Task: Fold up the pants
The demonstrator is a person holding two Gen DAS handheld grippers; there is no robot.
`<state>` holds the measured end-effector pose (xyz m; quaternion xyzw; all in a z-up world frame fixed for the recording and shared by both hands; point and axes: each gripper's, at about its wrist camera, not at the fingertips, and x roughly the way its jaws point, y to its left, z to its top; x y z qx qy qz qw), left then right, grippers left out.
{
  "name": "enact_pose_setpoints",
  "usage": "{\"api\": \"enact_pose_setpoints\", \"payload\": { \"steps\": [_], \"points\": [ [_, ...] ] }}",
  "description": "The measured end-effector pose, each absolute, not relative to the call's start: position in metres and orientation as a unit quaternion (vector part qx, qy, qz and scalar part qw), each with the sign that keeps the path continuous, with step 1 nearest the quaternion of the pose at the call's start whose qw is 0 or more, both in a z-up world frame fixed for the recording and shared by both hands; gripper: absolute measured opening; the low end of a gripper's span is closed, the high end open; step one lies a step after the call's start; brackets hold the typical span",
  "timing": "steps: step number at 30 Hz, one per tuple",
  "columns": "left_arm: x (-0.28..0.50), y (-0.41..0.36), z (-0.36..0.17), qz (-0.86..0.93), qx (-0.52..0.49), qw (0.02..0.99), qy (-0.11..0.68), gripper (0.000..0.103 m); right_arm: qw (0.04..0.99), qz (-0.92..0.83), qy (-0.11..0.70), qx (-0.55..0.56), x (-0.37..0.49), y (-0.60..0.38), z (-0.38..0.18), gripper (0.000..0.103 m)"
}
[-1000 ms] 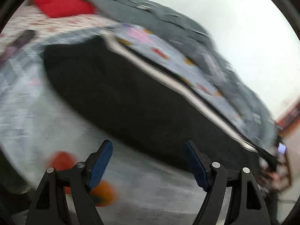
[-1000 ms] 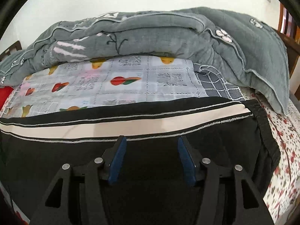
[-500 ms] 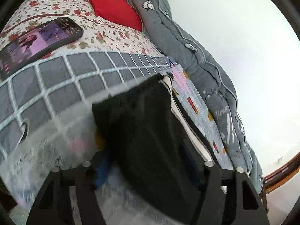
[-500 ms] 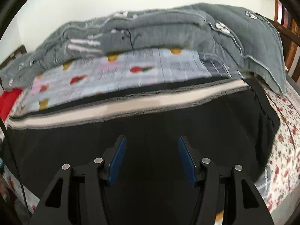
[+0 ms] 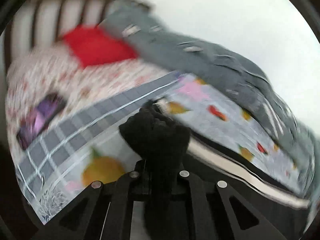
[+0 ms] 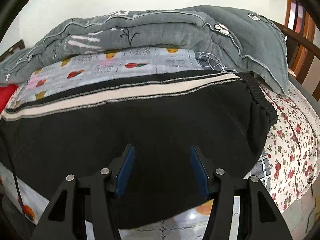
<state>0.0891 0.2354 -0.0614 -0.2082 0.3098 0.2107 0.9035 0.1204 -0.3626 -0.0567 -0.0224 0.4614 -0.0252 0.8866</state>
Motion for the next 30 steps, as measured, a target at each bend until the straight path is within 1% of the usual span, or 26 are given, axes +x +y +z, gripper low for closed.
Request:
{"api": "enact_pose_setpoints", "payload": {
  "steps": [4,8,10,13,18,19,21,22,23,24,25,26,28,30],
  "points": [
    [0.111,0.143,-0.023,0.151,-0.104,0.936,0.299,0.009,0.896,-0.026,0.438,-0.063,0.104,-0.366,-0.054,0.056],
    [0.117,0.055,-0.001,0.064,-0.050,0.952,0.296,0.009,0.907,-0.023,0.413,-0.079,0.087,-0.376,-0.047,0.056],
    [0.118,0.005,-0.001,0.014,-0.022,0.952,0.305,0.009,0.911,-0.023,0.405,-0.069,0.080,-0.386,-0.046,0.056],
    [0.113,-0.065,-0.021,-0.057,0.006,0.941,0.334,0.009,0.912,-0.028,0.405,-0.056,0.073,-0.399,-0.046,0.056],
    [0.109,-0.150,-0.094,-0.140,0.011,0.891,0.432,0.010,0.908,-0.039,0.417,-0.020,0.061,-0.424,-0.054,0.056],
    [0.105,-0.161,-0.106,-0.127,0.034,0.890,0.437,0.010,0.906,-0.038,0.421,-0.015,0.059,-0.427,-0.056,0.056],
    [0.094,-0.170,-0.106,-0.115,0.067,0.903,0.409,0.012,0.903,-0.040,0.429,-0.008,0.057,-0.428,-0.061,0.056],
    [0.089,-0.169,-0.102,-0.129,0.070,0.900,0.410,0.020,0.902,-0.038,0.430,-0.005,0.055,-0.427,-0.062,0.056],
    [0.088,-0.163,-0.097,-0.157,0.055,0.892,0.421,0.037,0.902,-0.029,0.431,0.002,0.055,-0.424,-0.063,0.056],
    [0.084,-0.152,-0.091,-0.185,0.028,0.883,0.431,0.046,0.902,-0.024,0.430,0.006,0.055,-0.422,-0.062,0.056],
    [0.081,-0.141,-0.086,-0.198,0.007,0.880,0.432,0.060,0.904,-0.013,0.427,0.013,0.056,-0.418,-0.060,0.056],
    [0.075,-0.130,-0.082,-0.206,-0.012,0.881,0.427,0.068,0.905,-0.005,0.425,0.018,0.058,-0.413,-0.059,0.056],
    [0.058,-0.102,-0.073,-0.205,-0.039,0.889,0.408,0.069,0.908,0.013,0.419,0.029,0.065,-0.402,-0.055,0.056],
    [0.044,-0.076,-0.074,-0.194,-0.053,0.892,0.405,0.069,0.909,0.038,0.413,0.045,0.075,-0.387,-0.051,0.056]
  ]
}}
